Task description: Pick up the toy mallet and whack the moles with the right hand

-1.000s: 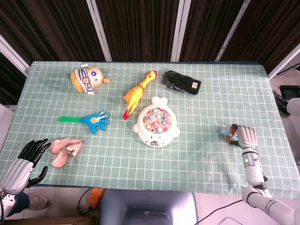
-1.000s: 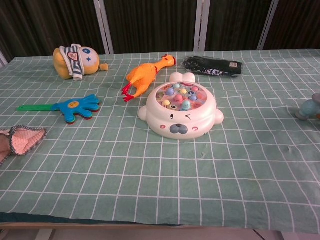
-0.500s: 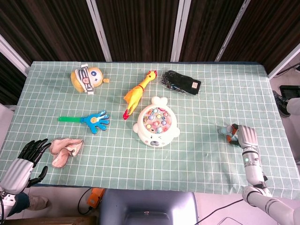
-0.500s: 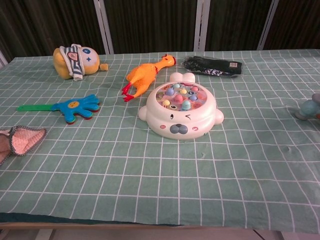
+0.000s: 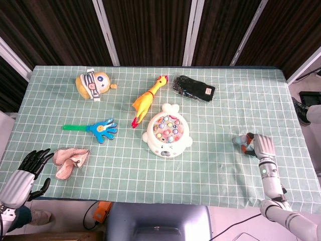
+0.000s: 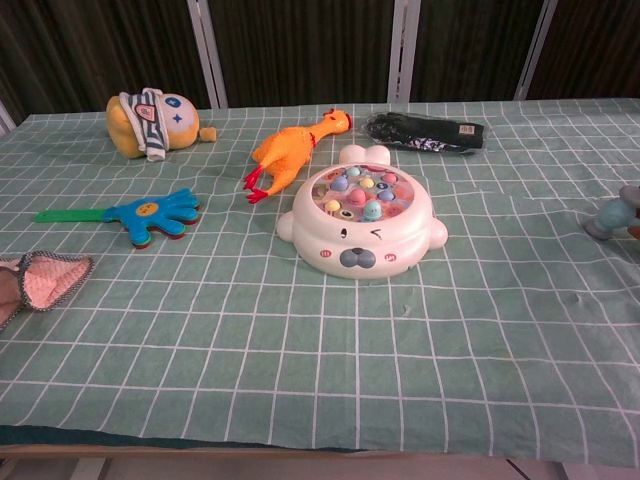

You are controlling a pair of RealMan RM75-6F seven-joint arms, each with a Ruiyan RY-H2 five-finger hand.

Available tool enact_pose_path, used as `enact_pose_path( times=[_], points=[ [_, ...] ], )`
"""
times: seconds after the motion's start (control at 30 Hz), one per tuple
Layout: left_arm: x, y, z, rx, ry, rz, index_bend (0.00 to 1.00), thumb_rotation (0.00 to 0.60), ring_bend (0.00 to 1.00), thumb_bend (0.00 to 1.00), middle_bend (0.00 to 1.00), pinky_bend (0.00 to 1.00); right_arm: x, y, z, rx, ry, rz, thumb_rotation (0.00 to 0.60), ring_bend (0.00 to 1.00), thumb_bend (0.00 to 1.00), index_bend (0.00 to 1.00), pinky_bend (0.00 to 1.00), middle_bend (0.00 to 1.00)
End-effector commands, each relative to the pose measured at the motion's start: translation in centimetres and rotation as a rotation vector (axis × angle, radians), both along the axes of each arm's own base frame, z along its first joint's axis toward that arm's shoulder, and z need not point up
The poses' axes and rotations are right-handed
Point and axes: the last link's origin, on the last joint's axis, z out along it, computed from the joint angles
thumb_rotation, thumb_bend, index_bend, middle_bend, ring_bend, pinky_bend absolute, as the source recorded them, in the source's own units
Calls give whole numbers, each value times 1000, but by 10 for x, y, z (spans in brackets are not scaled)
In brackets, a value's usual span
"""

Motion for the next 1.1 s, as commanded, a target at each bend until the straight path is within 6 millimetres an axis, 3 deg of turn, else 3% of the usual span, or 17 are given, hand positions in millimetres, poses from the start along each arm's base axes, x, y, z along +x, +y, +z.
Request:
enact_pose_path(
  times=[0.03,0.13,0.17,0.23,0.37,0.47,0.6,0.77,0.97,1.1],
  points=[
    [0,0,0,1,-1,0,0,600,0,504,0,0,2,-1,3,-16,-16,6,600,777,524,865,714,683],
    [0,0,2,5,-5,1,0,600,0,505,0,0,14,-6,17,-51,-87,27,600,777,524,865,714,683],
    [0,-1,3,6,-9,0,0,600,0,504,0,0,24,-13,34,-59,-76,65,600,777,524,865,714,683],
    [0,-1,3,7,-12,-2,0,600,0,504,0,0,36,-14,48,-36,-89,81,600,777,524,865,714,683],
    [0,-2,3,6,-16,-6,0,600,0,505,0,0,75,-21,80,12,-36,150,600,777,524,865,713,683],
    [1,-2,2,1,-13,-7,0,600,0,505,0,0,115,-28,88,92,-33,189,600,777,524,867,713,683],
    [1,-3,1,0,-9,-10,0,600,0,505,0,0,175,-38,83,222,-29,255,600,777,525,868,712,683],
    [-1,-3,6,18,-17,2,0,600,0,505,0,0,243,-46,58,345,-9,316,600,777,526,869,711,683],
    [-5,-2,13,28,-37,7,0,600,0,504,0,0,290,-51,26,457,28,299,600,777,548,870,706,683],
    [-6,-2,15,27,-48,6,0,600,0,504,0,0,302,-48,6,491,135,303,600,777,553,871,704,683]
  ],
)
